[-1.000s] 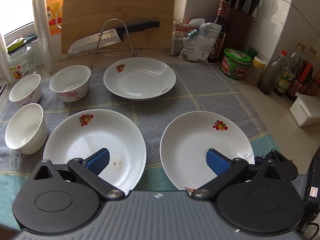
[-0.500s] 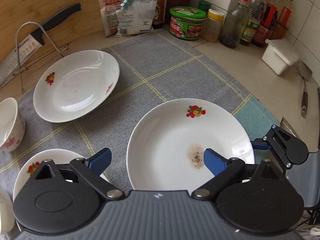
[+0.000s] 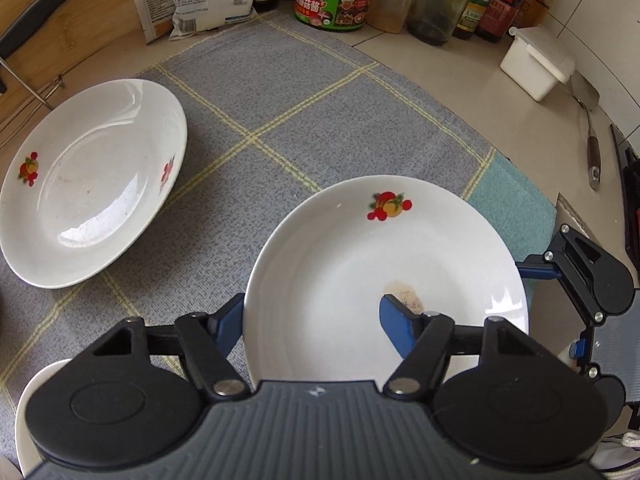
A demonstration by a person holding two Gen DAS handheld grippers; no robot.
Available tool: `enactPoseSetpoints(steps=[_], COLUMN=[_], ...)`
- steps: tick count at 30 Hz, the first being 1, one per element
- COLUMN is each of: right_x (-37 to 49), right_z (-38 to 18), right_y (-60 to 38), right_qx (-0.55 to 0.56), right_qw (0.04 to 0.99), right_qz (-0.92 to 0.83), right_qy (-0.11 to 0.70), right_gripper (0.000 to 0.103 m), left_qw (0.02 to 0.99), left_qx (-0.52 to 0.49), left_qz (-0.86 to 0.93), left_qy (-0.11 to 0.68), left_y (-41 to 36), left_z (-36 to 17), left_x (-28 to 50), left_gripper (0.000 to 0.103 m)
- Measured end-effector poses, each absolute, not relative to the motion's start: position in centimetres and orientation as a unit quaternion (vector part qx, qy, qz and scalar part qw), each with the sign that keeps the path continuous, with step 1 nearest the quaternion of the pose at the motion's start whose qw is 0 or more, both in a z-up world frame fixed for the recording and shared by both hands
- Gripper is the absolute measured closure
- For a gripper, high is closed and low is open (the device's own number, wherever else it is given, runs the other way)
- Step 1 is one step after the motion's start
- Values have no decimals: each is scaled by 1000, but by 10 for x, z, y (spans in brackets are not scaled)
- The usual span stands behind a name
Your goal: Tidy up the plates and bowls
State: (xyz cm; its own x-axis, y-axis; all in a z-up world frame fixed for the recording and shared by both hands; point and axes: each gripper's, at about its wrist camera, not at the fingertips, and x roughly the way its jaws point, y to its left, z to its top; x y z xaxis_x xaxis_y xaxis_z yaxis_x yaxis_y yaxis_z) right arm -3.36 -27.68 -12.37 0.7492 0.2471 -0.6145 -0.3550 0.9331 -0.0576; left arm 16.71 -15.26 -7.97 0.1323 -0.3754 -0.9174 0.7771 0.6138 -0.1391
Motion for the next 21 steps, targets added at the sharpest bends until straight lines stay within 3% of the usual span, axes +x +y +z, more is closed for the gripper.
enactPoseSetpoints(steps=[21], right_x=[-19], right_z=[-122], right_y=[-281], right_qx=[-85], right_qw=[917], right_qz=[206], right_qy=[332], right_gripper=[0], left_qw=[673], left_qx=[192], left_qz=[-447], left_qy=[558], left_y=[-160], left_z=[-88], left_x=[187], left_gripper=[39])
